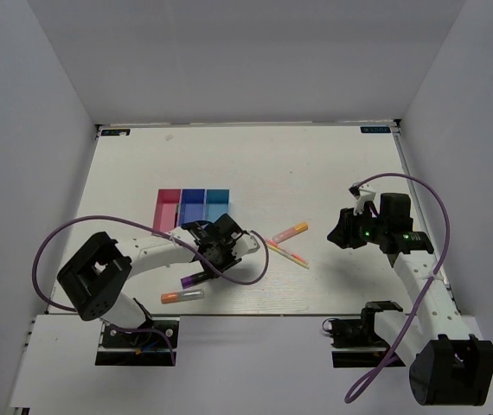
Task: Sort the stationery into containers
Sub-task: Pick up the pen from the center of the board, then place the pen in the storage box.
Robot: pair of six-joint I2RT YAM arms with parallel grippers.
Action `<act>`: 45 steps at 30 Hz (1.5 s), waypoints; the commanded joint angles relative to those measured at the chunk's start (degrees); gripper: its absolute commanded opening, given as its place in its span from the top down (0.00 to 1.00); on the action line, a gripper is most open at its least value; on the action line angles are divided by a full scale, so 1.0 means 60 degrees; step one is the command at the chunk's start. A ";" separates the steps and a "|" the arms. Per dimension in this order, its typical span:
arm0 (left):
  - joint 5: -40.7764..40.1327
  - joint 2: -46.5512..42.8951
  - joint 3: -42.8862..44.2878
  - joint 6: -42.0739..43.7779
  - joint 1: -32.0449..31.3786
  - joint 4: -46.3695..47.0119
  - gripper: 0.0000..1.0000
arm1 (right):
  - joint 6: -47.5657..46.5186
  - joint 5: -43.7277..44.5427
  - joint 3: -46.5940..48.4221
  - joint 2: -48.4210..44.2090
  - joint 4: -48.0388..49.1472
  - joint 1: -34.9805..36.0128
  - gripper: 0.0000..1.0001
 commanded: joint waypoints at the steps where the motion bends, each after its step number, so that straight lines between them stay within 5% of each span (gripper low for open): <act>1: -0.0310 0.0111 0.0469 0.0265 -0.0031 -0.0160 0.79 | 0.0001 -0.0126 0.0426 -0.0165 -0.0008 0.0012 0.59; 8: -0.0691 -0.0342 0.1993 0.0530 -0.0103 -0.0746 0.86 | -0.0028 -0.0068 0.0412 -0.0165 0.0006 0.0011 0.59; 15: -0.1437 -0.2696 0.1966 -0.0200 -0.0104 -0.0601 0.95 | -0.0014 -0.0140 0.0426 -0.0223 0.0049 0.0041 0.59; 21: -0.3280 -0.3200 0.1877 -0.1575 0.2001 0.0526 0.97 | 0.0001 -0.0141 0.0397 -0.0223 -0.0009 0.0026 0.59; 29: -0.4470 -0.1883 0.2286 -0.1976 0.4127 0.1787 0.95 | -0.0014 -0.0097 0.0383 -0.0238 0.0006 0.0011 0.59; 34: -0.4384 -0.0813 0.2726 -0.2063 0.4657 0.1964 0.85 | -0.0014 -0.0038 0.0383 -0.0238 0.0006 -0.0032 0.59; 39: -0.4283 -0.0227 0.2726 -0.2575 0.5037 0.2227 0.64 | -0.0014 0.0020 0.0382 -0.0180 0.0006 -0.0003 0.59; 40: -0.4281 -0.0212 0.2712 -0.2648 0.5052 0.2285 0.53 | -0.0014 0.0020 0.0397 -0.0209 0.0006 -0.0018 0.57; 45: -0.4076 -0.0445 0.2624 -0.2707 0.5096 0.2271 0.41 | -0.0028 0.0035 0.0383 -0.0165 0.0020 -0.0003 0.54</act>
